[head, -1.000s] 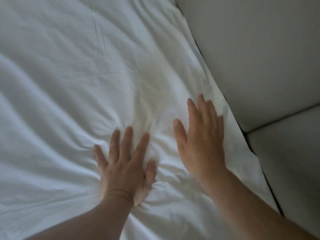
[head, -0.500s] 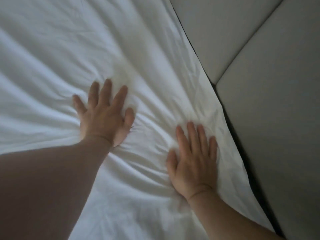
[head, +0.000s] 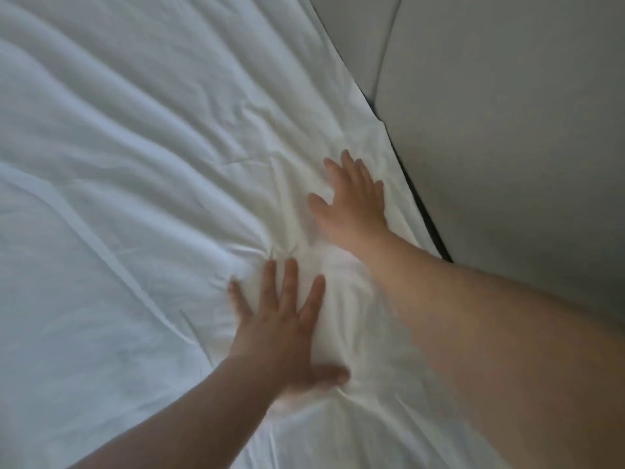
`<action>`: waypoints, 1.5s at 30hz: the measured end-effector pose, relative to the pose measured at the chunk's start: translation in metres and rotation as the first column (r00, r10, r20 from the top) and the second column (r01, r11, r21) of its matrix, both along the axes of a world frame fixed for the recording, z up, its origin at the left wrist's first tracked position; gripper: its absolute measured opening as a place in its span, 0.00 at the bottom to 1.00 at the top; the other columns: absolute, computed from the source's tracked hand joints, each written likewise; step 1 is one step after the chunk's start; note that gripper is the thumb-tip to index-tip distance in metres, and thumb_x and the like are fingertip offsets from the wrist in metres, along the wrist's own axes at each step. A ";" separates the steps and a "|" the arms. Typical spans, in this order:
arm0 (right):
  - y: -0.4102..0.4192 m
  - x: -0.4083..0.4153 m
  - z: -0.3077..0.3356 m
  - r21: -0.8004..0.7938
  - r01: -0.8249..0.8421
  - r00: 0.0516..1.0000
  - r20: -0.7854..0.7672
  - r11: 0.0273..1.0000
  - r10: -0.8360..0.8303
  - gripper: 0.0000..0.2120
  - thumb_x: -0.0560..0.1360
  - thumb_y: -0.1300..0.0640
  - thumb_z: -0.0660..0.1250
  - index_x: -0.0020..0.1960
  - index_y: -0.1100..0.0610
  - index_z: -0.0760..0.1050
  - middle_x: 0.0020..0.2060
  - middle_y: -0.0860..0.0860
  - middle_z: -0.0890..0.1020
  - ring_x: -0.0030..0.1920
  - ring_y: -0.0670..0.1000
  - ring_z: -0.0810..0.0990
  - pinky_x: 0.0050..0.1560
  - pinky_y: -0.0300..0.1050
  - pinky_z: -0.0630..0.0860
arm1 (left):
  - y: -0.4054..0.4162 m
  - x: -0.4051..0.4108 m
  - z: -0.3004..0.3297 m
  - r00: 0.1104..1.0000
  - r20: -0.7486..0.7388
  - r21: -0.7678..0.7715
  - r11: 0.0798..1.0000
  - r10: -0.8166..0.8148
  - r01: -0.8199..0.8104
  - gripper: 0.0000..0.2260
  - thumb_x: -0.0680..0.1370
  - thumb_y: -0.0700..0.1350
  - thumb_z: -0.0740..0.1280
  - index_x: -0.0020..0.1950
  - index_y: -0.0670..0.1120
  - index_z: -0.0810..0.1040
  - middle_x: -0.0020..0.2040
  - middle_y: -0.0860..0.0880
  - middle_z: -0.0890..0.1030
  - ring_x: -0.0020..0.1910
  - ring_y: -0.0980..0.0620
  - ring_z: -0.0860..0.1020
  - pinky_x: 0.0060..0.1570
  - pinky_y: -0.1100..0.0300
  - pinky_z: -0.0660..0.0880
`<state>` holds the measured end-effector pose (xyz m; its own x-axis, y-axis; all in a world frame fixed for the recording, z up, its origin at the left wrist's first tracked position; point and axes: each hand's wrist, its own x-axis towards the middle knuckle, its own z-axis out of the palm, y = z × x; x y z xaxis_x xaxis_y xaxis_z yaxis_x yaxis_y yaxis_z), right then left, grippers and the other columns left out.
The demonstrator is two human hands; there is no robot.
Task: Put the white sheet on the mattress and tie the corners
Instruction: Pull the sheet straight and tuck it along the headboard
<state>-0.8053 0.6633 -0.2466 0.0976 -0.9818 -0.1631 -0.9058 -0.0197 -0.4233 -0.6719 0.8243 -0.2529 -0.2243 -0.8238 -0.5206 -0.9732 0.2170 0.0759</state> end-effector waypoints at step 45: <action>0.630 -0.205 0.013 0.486 0.810 0.432 -0.113 0.329 -0.895 0.22 0.85 0.49 0.54 0.71 0.63 0.68 0.63 0.65 0.76 0.58 0.62 0.77 0.61 0.58 0.77 | 0.479 -0.064 0.066 0.860 0.010 0.244 0.835 -0.511 0.493 0.40 0.82 0.64 0.60 0.83 0.57 0.38 0.80 0.57 0.26 0.80 0.45 0.29 0.78 0.37 0.53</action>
<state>-1.0102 1.2929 -0.2334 -0.6877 -0.3613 -0.6297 -0.2389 0.9317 -0.2737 -0.7364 1.3036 -0.1867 -0.5298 -0.4666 -0.7082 -0.7399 0.6625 0.1169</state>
